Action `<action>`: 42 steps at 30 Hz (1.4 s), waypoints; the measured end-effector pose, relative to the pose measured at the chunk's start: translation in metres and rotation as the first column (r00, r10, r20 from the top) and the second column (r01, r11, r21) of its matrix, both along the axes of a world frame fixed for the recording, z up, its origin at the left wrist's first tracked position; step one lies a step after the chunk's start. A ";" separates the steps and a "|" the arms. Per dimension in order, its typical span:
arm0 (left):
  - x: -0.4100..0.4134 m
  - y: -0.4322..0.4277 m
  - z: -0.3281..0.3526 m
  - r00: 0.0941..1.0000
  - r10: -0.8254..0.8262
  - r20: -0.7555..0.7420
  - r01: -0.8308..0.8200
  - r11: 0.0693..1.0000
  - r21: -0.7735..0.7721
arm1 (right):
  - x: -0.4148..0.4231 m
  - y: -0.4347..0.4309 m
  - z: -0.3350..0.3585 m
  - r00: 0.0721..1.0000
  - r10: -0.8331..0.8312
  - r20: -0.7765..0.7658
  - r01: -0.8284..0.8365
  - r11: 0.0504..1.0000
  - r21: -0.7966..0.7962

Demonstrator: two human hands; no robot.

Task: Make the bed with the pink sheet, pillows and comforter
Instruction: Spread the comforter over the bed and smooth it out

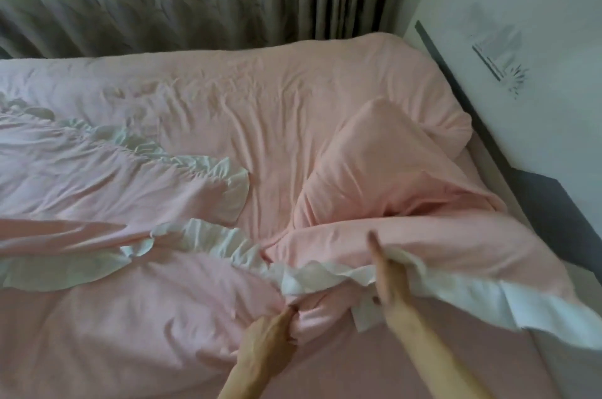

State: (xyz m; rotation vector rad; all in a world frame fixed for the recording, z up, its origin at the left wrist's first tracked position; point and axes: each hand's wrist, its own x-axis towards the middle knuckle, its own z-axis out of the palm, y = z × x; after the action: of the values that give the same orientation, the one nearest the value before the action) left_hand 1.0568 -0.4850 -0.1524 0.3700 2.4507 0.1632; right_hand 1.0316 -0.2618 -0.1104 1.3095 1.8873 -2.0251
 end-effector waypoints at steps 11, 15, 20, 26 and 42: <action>0.056 -0.017 0.112 0.937 -0.105 -0.334 0.173 0.968 0.181 | 0.111 -0.031 0.110 0.937 -0.349 0.025 0.349 0.929 -0.120; 0.075 -0.009 0.159 0.858 -0.271 -0.436 0.376 0.910 0.176 | 0.167 -0.069 0.147 0.973 -0.230 0.028 0.230 0.953 -0.198; 0.122 -0.021 0.188 0.879 -0.330 -0.343 0.412 0.889 0.201 | 0.237 -0.103 0.175 0.978 -0.200 -0.065 0.188 0.970 -0.153; 0.179 -0.074 0.209 0.846 -0.424 -0.322 0.500 0.842 0.203 | 0.319 -0.062 0.174 0.740 -0.668 -0.082 0.642 0.737 -0.210; 0.290 -0.104 0.240 0.890 -0.308 -0.335 0.347 0.936 0.061 | 0.417 0.000 0.142 0.965 0.161 0.206 -0.113 0.967 -0.226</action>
State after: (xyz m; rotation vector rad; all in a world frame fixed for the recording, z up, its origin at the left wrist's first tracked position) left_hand 1.3471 -0.5893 0.0878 0.9234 2.6540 0.1107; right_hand 1.4486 -0.2623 0.0319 1.2524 1.5697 -1.8629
